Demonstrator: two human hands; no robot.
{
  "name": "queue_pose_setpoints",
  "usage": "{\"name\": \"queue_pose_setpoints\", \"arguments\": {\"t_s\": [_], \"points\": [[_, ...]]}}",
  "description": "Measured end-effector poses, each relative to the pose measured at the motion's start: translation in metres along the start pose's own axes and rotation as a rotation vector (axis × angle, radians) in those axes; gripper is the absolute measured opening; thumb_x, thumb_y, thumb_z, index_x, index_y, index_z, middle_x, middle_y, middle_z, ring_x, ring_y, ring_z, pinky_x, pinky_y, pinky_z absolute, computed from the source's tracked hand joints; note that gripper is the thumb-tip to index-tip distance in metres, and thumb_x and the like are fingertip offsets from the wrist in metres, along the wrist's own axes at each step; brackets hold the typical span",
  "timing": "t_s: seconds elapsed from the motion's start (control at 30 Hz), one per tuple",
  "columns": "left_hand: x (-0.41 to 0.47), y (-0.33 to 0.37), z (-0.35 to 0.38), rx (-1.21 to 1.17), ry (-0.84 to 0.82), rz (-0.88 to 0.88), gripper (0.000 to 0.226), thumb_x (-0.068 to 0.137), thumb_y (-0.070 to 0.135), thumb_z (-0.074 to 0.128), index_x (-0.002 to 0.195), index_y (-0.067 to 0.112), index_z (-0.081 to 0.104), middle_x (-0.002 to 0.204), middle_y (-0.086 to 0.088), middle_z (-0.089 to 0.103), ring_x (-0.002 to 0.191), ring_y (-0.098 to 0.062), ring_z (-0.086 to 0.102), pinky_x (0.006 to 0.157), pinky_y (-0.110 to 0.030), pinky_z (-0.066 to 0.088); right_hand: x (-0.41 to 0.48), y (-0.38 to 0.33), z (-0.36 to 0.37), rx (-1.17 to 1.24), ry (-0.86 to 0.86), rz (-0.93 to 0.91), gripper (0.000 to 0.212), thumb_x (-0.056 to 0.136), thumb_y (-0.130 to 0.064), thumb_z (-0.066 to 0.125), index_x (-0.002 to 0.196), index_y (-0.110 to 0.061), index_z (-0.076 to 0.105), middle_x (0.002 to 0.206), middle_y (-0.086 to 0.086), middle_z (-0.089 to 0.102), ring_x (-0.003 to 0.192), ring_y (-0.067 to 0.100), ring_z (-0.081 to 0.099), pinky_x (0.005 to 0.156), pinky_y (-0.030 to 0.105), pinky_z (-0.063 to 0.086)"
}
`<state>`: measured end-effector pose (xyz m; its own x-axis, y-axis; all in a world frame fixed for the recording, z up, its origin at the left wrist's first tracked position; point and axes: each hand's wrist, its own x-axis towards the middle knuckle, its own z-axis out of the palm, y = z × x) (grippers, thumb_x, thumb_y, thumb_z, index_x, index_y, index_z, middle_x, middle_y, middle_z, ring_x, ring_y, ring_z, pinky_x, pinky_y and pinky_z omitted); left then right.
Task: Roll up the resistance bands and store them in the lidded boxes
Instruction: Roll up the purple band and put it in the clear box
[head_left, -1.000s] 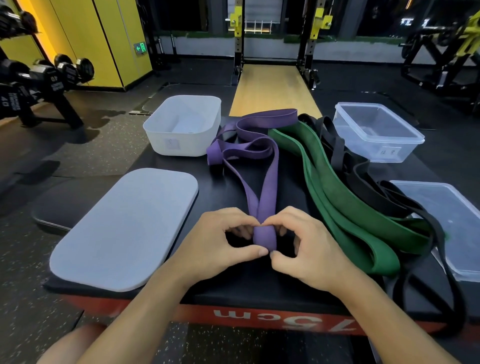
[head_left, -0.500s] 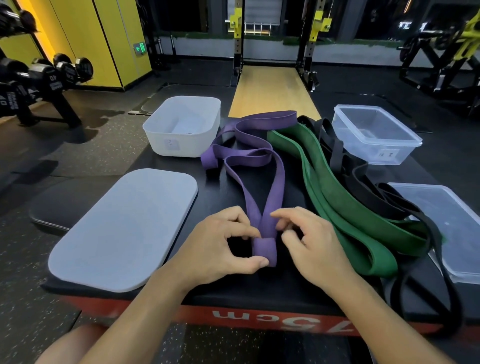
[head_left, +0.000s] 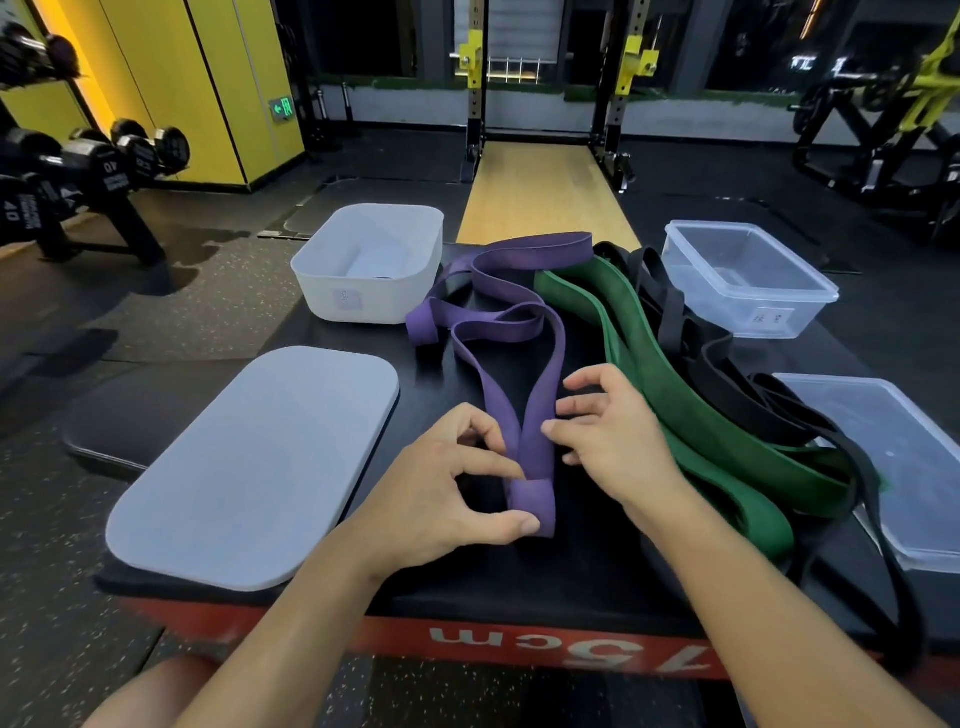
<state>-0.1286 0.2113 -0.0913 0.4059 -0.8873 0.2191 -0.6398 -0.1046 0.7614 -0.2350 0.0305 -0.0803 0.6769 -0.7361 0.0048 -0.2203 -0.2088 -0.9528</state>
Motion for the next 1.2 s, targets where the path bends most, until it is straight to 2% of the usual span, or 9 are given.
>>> {"name": "queue_pose_setpoints", "arguments": {"t_s": [0.13, 0.33, 0.5, 0.57, 0.63, 0.73, 0.83, 1.03, 1.2], "points": [[0.001, 0.000, -0.001, -0.007, -0.017, -0.016, 0.031, 0.073, 0.049, 0.088, 0.099, 0.034, 0.082, 0.116, 0.012, 0.051, 0.119, -0.015, 0.057, 0.102, -0.029, 0.047, 0.004, -0.007, -0.003, -0.010, -0.078, 0.071, 0.044, 0.087, 0.001, 0.075, 0.117, -0.020, 0.051, 0.088, 0.011, 0.073, 0.062, 0.015, 0.066, 0.049, 0.022, 0.048], [0.002, -0.001, -0.002, 0.010, -0.018, -0.008, 0.034, 0.073, 0.049, 0.089, 0.102, 0.033, 0.082, 0.119, 0.015, 0.049, 0.123, -0.012, 0.053, 0.104, -0.019, 0.042, -0.003, 0.003, 0.013, 0.137, -0.117, -0.092, 0.028, 0.091, 0.003, 0.072, 0.106, -0.020, 0.064, 0.076, -0.003, 0.073, 0.058, 0.009, 0.061, 0.056, 0.023, 0.051], [0.001, 0.000, -0.004, 0.070, -0.032, -0.015, 0.033, 0.076, 0.045, 0.091, 0.106, 0.035, 0.082, 0.112, 0.016, 0.045, 0.118, -0.004, 0.040, 0.096, -0.002, 0.028, 0.001, 0.006, 0.015, 0.083, -0.205, -0.176, 0.032, 0.094, -0.001, 0.070, 0.100, -0.032, 0.069, 0.093, -0.004, 0.070, 0.066, 0.004, 0.058, 0.059, 0.022, 0.049], [0.001, 0.001, -0.003, 0.079, -0.027, -0.007, 0.031, 0.078, 0.044, 0.089, 0.107, 0.034, 0.082, 0.108, 0.016, 0.047, 0.113, -0.005, 0.044, 0.093, -0.004, 0.030, 0.006, 0.006, 0.015, -0.048, -0.197, -0.208, 0.036, 0.092, -0.002, 0.072, 0.095, -0.038, 0.071, 0.098, -0.008, 0.066, 0.062, 0.002, 0.056, 0.060, 0.023, 0.051], [0.002, 0.002, -0.003, 0.058, -0.028, -0.010, 0.029, 0.080, 0.041, 0.088, 0.106, 0.030, 0.082, 0.109, 0.014, 0.052, 0.112, -0.008, 0.051, 0.092, -0.007, 0.034, 0.009, 0.003, 0.013, -0.015, -0.235, -0.171, 0.034, 0.091, -0.001, 0.074, 0.094, -0.034, 0.073, 0.092, -0.005, 0.066, 0.060, 0.002, 0.057, 0.058, 0.022, 0.052], [0.001, 0.001, -0.002, 0.016, -0.022, 0.000, 0.030, 0.080, 0.039, 0.089, 0.107, 0.026, 0.083, 0.109, 0.013, 0.059, 0.109, -0.012, 0.060, 0.091, -0.012, 0.042, 0.012, 0.000, 0.009, 0.147, -0.296, -0.067, 0.019, 0.091, -0.001, 0.075, 0.098, -0.019, 0.073, 0.078, -0.004, 0.070, 0.060, 0.006, 0.059, 0.057, 0.021, 0.052], [0.000, -0.001, -0.001, 0.015, 0.013, 0.003, 0.038, 0.074, 0.052, 0.085, 0.106, 0.031, 0.082, 0.101, 0.011, 0.057, 0.099, -0.014, 0.061, 0.086, -0.017, 0.046, 0.012, 0.002, 0.009, 0.152, -0.296, -0.069, 0.007, 0.095, -0.002, 0.069, 0.101, -0.005, 0.066, 0.075, 0.002, 0.068, 0.062, 0.010, 0.058, 0.058, 0.024, 0.053], [-0.004, 0.000, 0.001, 0.028, 0.037, 0.051, 0.029, 0.074, 0.047, 0.085, 0.100, 0.034, 0.082, 0.072, 0.011, 0.061, 0.071, -0.016, 0.061, 0.066, -0.020, 0.044, 0.011, -0.001, 0.009, 0.169, -0.324, -0.085, 0.008, 0.098, -0.004, 0.065, 0.096, -0.010, 0.061, 0.069, -0.002, 0.065, 0.067, 0.015, 0.058, 0.062, 0.028, 0.055], [-0.007, 0.002, 0.000, -0.009, 0.034, 0.054, 0.022, 0.074, 0.043, 0.085, 0.091, 0.030, 0.082, 0.067, 0.009, 0.064, 0.064, -0.018, 0.062, 0.060, -0.025, 0.048, 0.011, -0.003, 0.020, 0.137, -0.313, -0.121, 0.007, 0.098, -0.003, 0.066, 0.100, -0.006, 0.059, 0.072, 0.004, 0.064, 0.065, 0.018, 0.059, 0.061, 0.030, 0.057]]}}
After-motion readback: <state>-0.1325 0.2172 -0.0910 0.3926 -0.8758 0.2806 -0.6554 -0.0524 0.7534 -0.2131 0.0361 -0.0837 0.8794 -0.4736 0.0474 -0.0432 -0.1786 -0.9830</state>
